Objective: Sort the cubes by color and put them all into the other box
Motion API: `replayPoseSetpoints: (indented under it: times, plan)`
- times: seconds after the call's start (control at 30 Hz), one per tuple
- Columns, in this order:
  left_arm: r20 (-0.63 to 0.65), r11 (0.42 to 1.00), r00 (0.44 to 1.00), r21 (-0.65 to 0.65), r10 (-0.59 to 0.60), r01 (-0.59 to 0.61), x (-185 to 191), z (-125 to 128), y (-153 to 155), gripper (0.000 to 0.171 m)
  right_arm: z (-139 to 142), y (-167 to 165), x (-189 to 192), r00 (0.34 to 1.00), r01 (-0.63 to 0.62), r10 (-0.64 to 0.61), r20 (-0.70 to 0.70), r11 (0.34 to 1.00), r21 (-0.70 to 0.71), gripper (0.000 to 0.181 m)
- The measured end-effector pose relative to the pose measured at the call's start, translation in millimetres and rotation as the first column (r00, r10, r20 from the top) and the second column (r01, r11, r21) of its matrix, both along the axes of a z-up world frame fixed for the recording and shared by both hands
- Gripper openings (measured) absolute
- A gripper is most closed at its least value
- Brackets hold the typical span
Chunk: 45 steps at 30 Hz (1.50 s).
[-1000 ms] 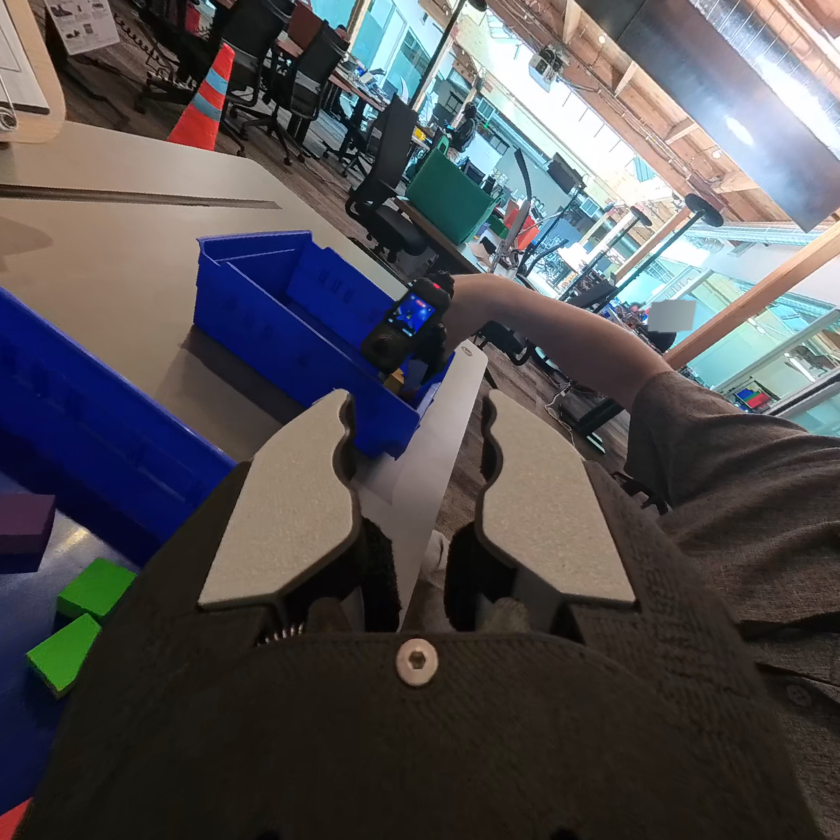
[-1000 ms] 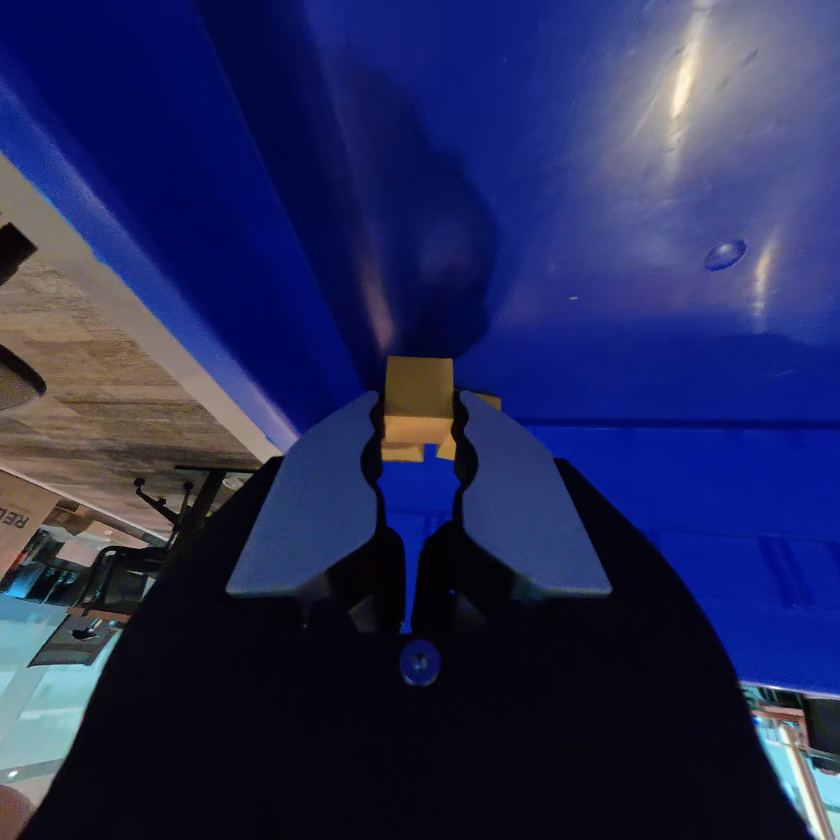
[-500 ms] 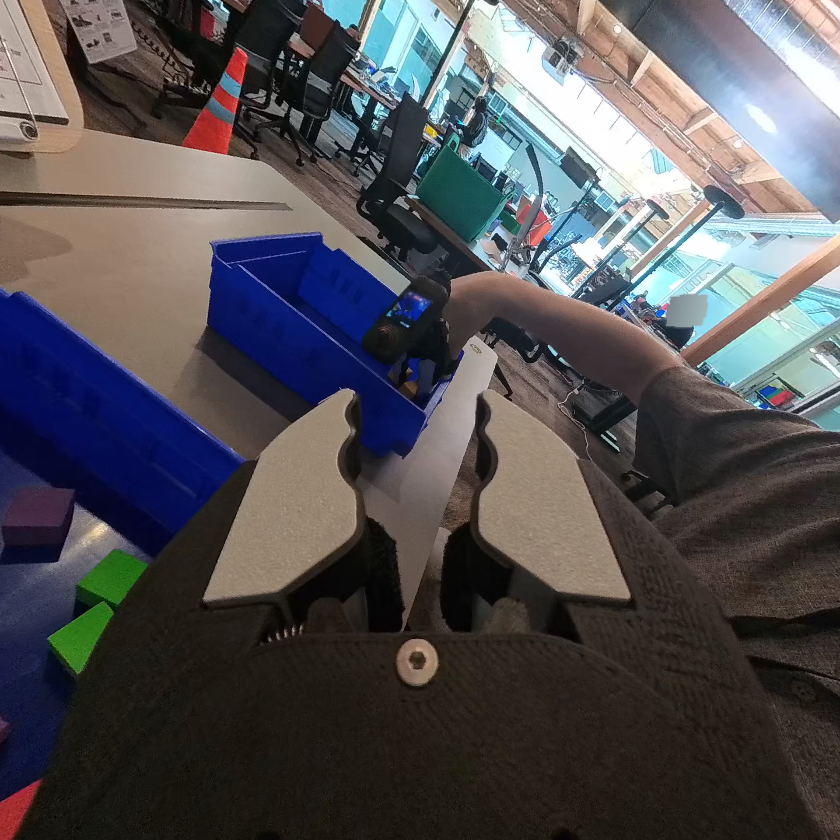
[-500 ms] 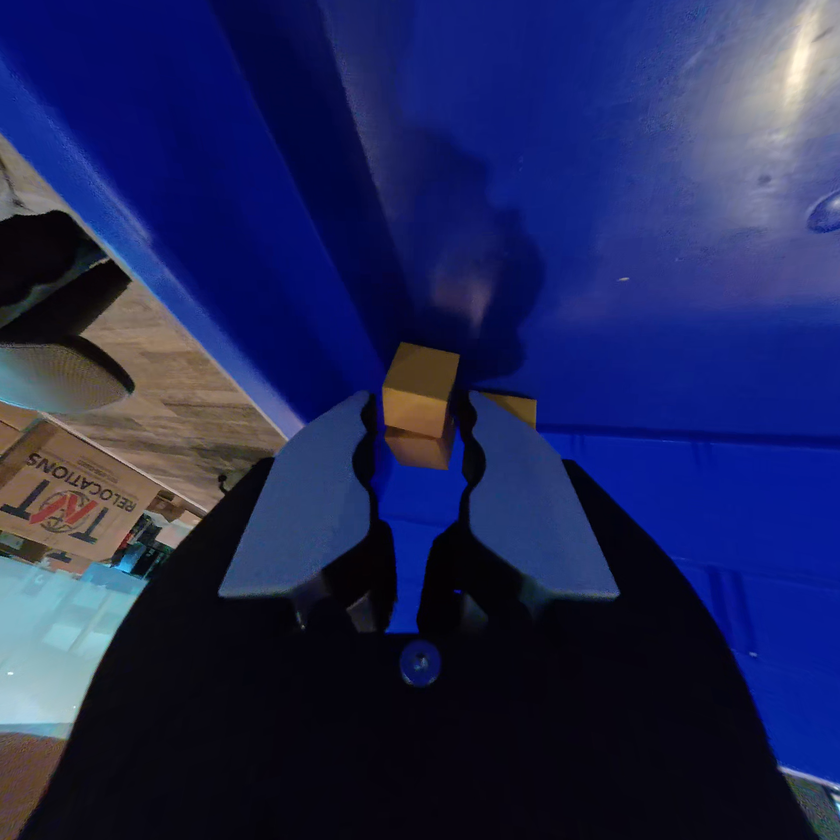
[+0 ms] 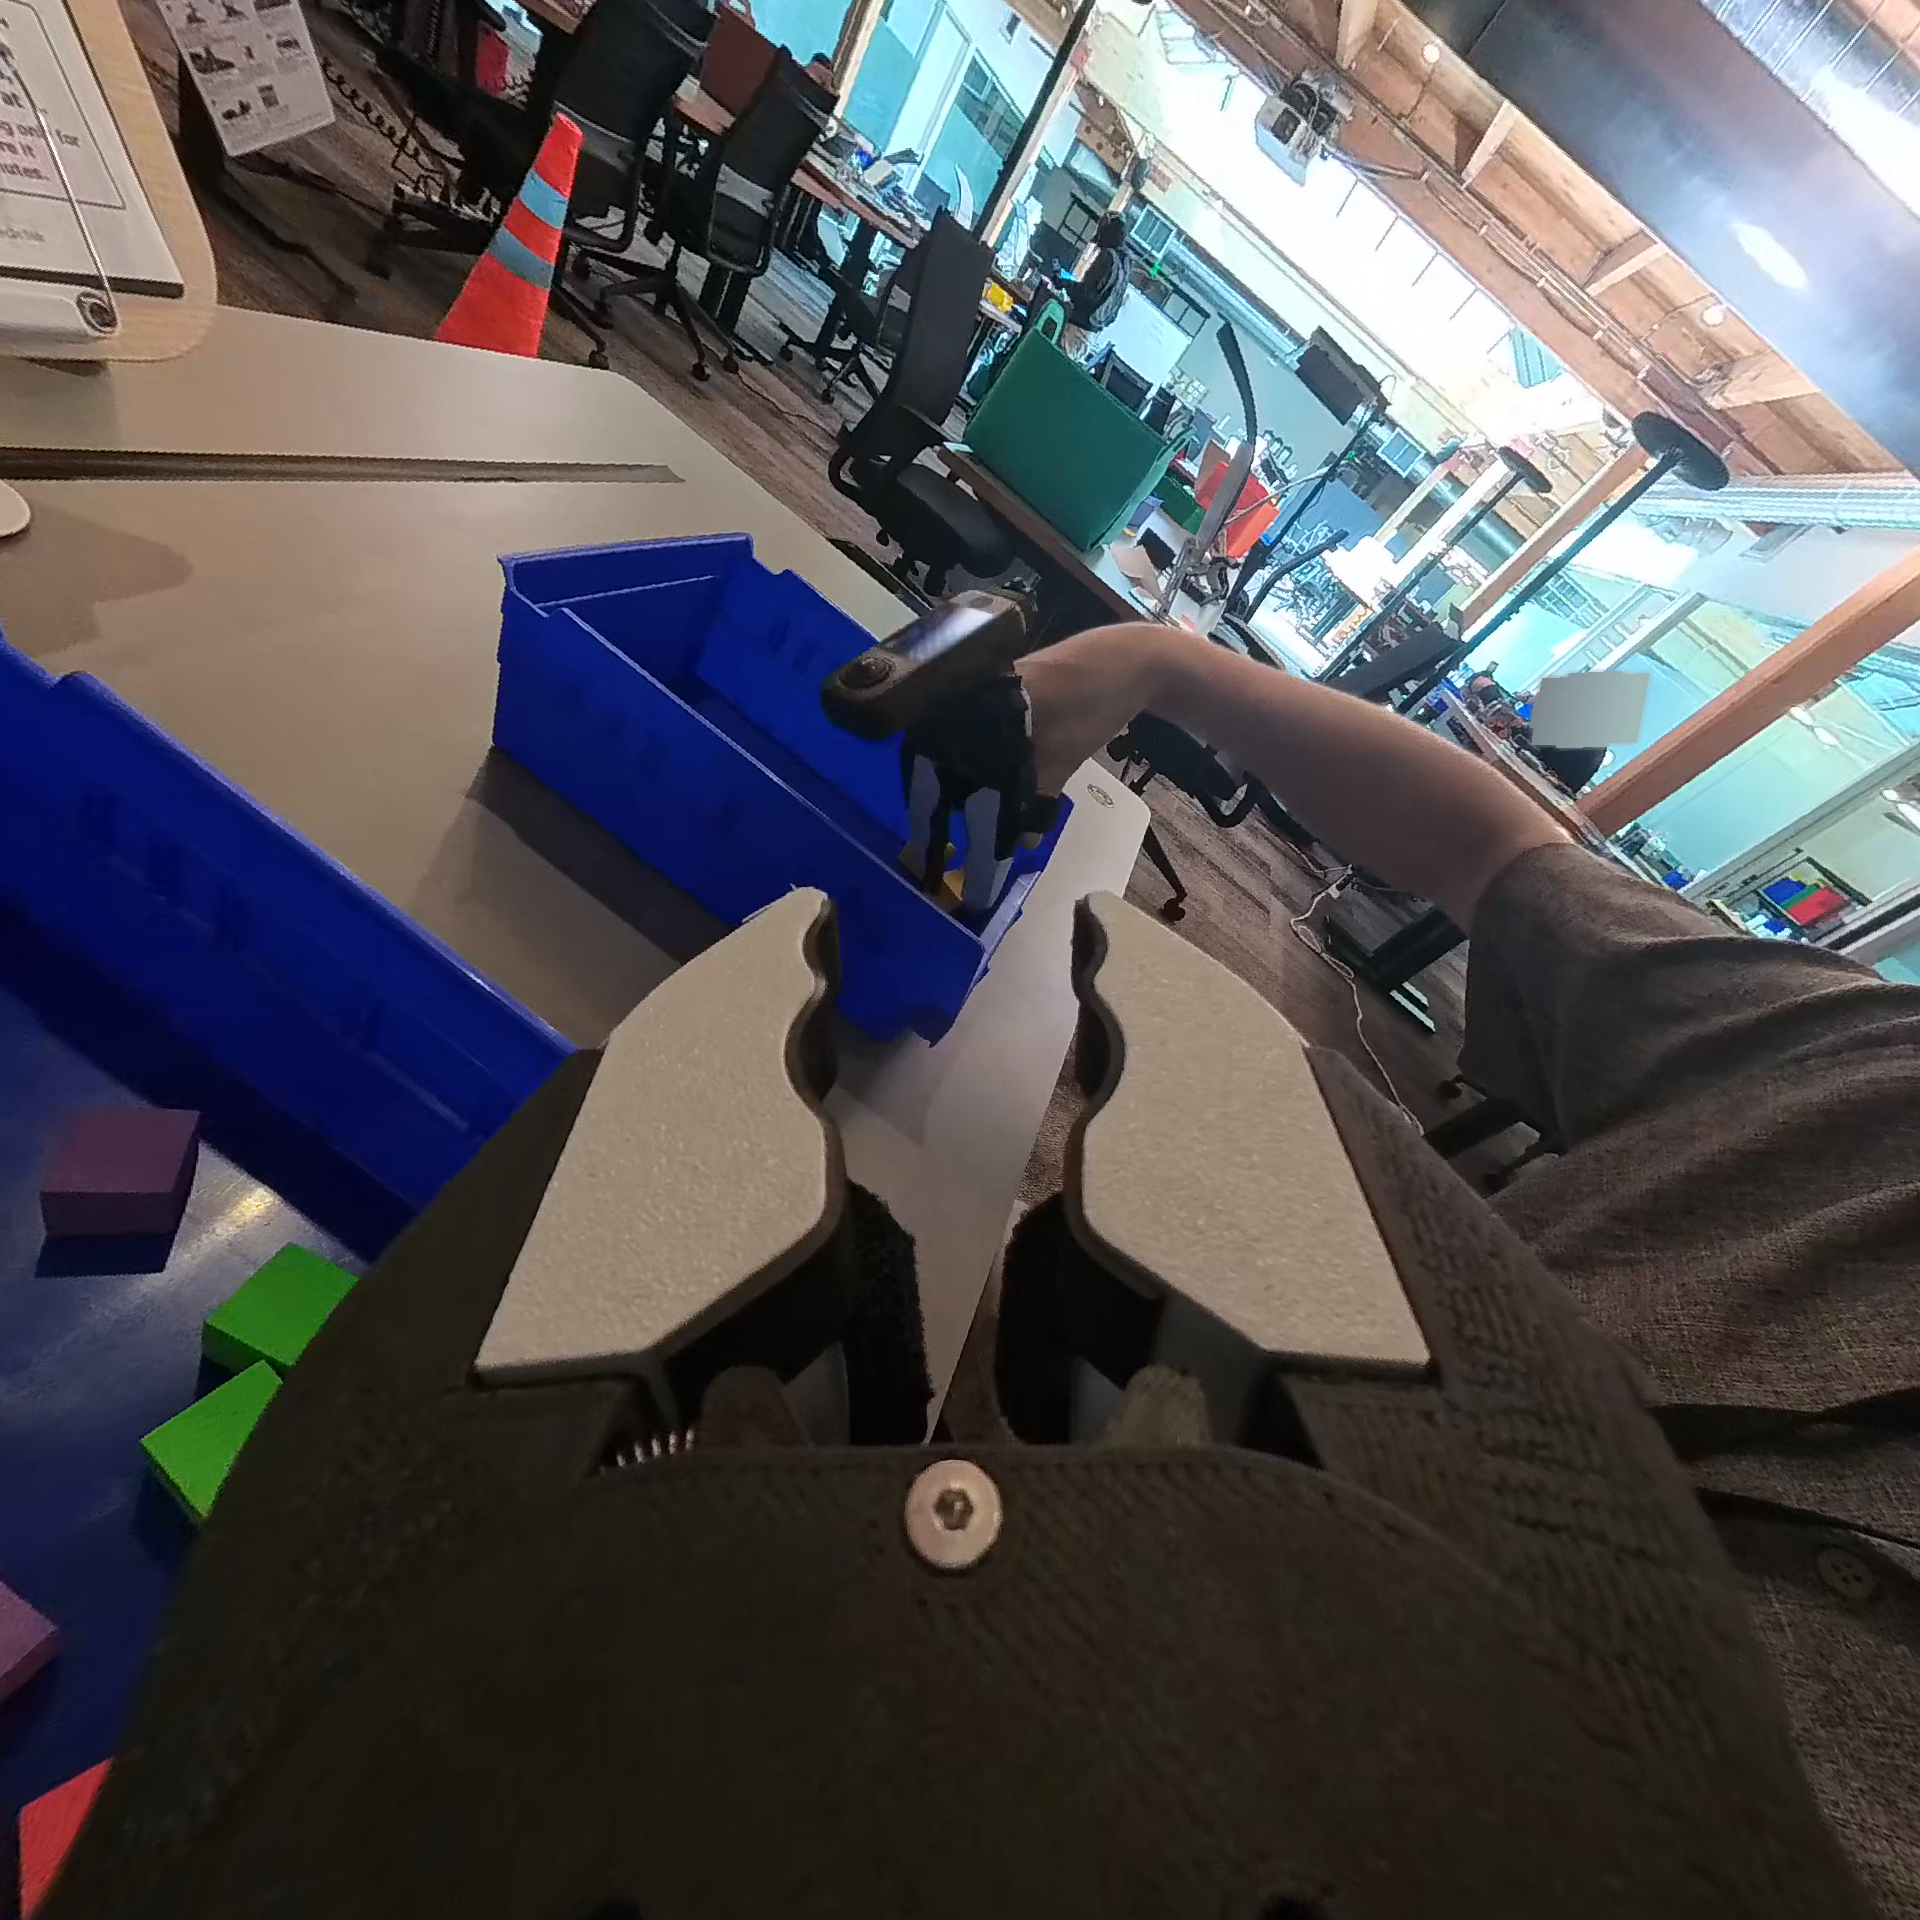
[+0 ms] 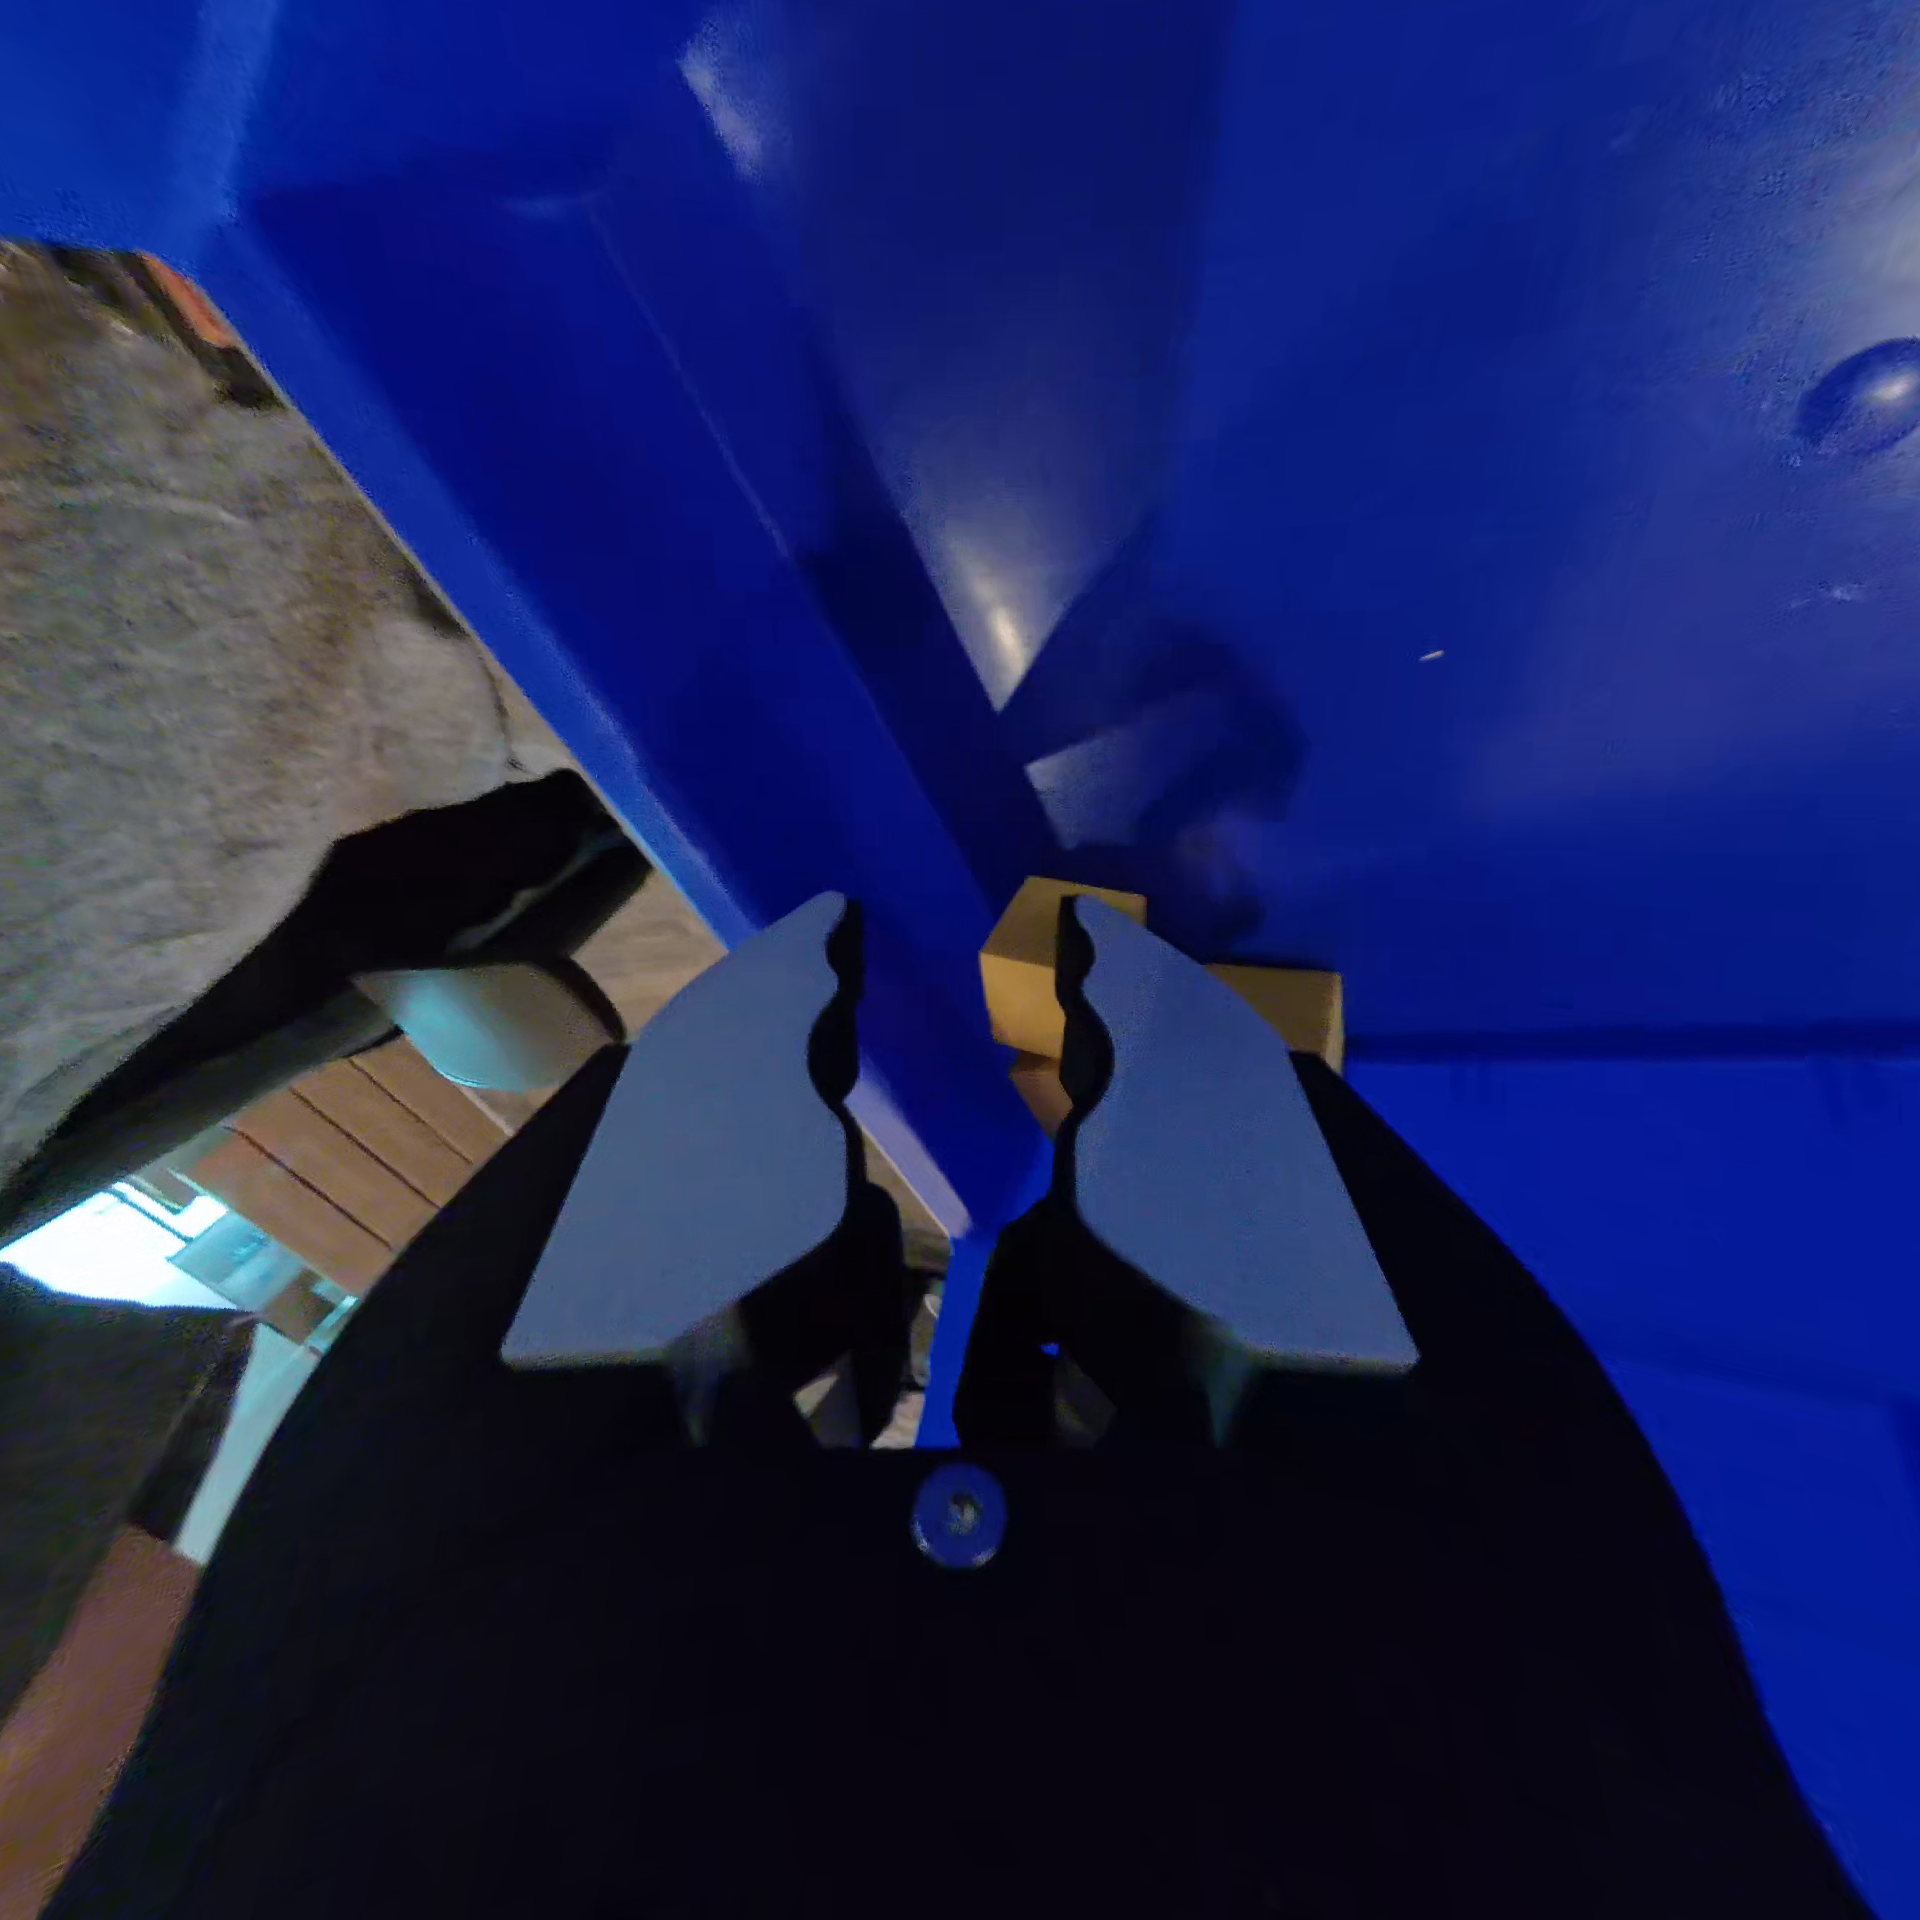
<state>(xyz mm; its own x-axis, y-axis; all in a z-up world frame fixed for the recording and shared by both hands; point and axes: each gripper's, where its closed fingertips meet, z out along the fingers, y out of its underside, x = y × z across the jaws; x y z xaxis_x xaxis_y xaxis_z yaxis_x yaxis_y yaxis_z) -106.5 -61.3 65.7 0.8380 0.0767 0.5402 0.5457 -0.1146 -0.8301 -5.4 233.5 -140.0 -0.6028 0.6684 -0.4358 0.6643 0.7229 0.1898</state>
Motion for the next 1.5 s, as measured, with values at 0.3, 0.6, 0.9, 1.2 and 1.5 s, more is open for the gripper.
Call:
replayPoseSetpoints:
  times: [0.3, 0.6, 0.9, 1.2, 1.5]
  plan:
    - [-0.002, 1.0, 1.0, 0.007, 0.001, -0.001, 0.2, 2.1, -0.7, 0.042, 5.1, 2.8, -12.1, 0.988, 0.156, -0.156, -0.019, 0.987, -0.026, 0.049]
    - [-0.003, 1.0, 1.0, 0.012, 0.004, -0.004, -0.1, 4.0, -2.9, 0.042, 7.4, -5.5, 0.0, 0.939, 0.317, -0.309, 0.152, 0.948, -0.03, 0.048]
    - [-0.007, 0.999, 1.0, -0.032, 0.025, -0.025, -9.4, -2.6, -11.4, 0.043, 9.1, 1.1, 2.8, 0.919, 0.357, -0.352, 0.178, 0.934, 0.004, 0.052]
    - [-0.118, 0.804, 0.984, -0.593, -0.131, 0.036, -40.5, -90.9, -29.7, 0.059, 48.9, -31.6, -18.9, 0.957, 0.242, -0.278, -0.087, 0.924, -0.295, 0.062]
    - [0.021, 0.301, 0.999, -0.954, 0.027, 0.012, -61.4, -154.1, -102.7, 0.041, 89.9, -73.2, -26.9, 0.841, 0.066, -0.34, -0.42, 0.835, -0.546, 0.062]
